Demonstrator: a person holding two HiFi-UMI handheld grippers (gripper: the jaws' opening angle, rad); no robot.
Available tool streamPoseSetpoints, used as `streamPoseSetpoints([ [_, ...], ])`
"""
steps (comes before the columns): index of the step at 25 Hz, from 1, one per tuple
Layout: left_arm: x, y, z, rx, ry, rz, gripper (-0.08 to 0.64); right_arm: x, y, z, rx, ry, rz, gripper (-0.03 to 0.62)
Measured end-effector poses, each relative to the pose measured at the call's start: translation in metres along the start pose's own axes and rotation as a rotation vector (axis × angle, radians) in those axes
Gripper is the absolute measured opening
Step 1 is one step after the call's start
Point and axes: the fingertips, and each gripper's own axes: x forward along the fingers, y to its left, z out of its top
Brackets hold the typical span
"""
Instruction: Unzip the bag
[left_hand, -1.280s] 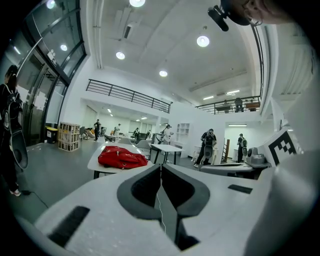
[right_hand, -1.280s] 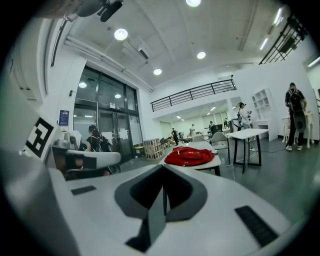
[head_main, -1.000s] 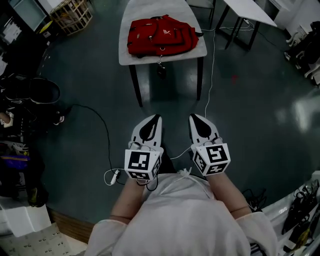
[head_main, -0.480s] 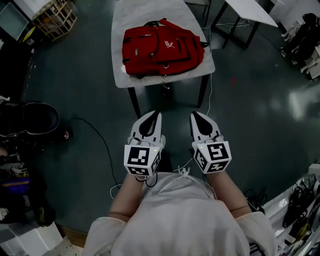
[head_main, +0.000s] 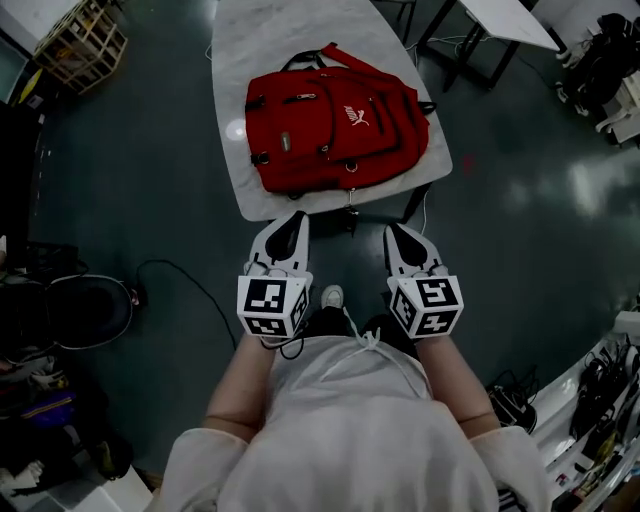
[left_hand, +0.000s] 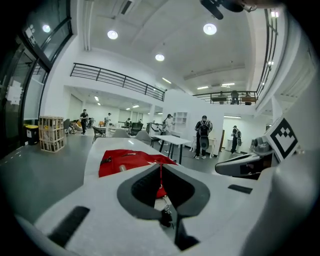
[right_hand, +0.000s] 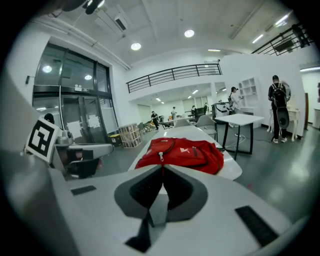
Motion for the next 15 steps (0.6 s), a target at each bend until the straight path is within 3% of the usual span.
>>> streamPoseSetpoints([
  [9, 0.058, 0.038, -0.061, -0.157, 0.126, 0.007, 0.025, 0.081, -0.016, -0.027, -0.024, 0.137, -0.025, 0.029],
  [15, 0.095, 0.049, -0.092, -0.159, 0.176, 0.034, 0.025, 0.132, -0.019, -0.066, 0.006, 0.282, 0.028, 0.030],
])
